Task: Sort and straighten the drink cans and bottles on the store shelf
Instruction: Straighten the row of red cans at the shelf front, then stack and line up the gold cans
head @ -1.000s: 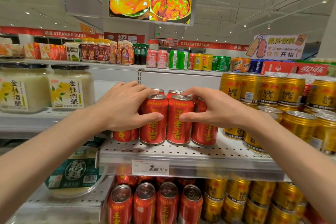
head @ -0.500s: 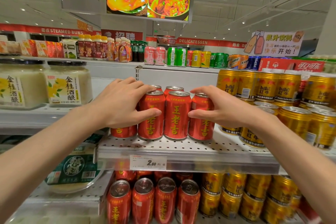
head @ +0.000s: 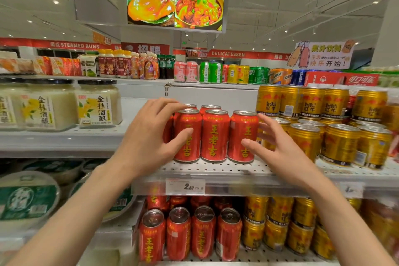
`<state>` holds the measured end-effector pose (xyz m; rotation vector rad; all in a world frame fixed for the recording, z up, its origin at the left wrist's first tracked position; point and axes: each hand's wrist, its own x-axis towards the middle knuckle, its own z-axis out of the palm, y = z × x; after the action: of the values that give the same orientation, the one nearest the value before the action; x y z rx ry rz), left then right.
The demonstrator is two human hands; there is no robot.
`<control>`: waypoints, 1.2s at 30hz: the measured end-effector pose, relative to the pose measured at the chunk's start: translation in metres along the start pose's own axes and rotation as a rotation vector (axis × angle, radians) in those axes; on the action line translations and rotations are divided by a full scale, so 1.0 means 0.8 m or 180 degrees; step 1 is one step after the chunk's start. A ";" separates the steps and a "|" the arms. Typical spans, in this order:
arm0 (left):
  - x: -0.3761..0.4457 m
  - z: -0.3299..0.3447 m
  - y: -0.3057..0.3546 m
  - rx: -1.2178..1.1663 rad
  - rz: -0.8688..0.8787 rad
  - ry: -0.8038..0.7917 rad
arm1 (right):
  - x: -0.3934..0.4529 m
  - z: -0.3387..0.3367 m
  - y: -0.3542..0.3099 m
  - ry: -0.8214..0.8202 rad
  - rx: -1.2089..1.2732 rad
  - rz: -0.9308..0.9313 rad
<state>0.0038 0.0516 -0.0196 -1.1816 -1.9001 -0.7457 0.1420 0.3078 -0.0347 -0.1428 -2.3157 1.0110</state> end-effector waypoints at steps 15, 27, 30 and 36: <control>-0.190 0.068 0.085 -0.2255 -0.2176 -0.0182 | -0.166 0.048 0.107 0.0202 0.0830 0.0913; -0.152 0.191 0.232 -0.2250 -0.2615 -0.0283 | -0.175 -0.095 0.214 0.0016 0.0703 0.0992; -0.132 0.221 0.274 -0.2231 -0.2545 -0.0286 | -0.180 -0.139 0.241 -0.0040 0.0599 0.0951; -0.101 0.252 0.326 -0.2232 -0.2402 -0.0278 | -0.173 -0.189 0.261 -0.0161 0.0667 0.0871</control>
<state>0.2048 0.2770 -0.1746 -0.8398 -2.2443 -1.9056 0.3122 0.5054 -0.1673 -0.3603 -2.2583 1.4006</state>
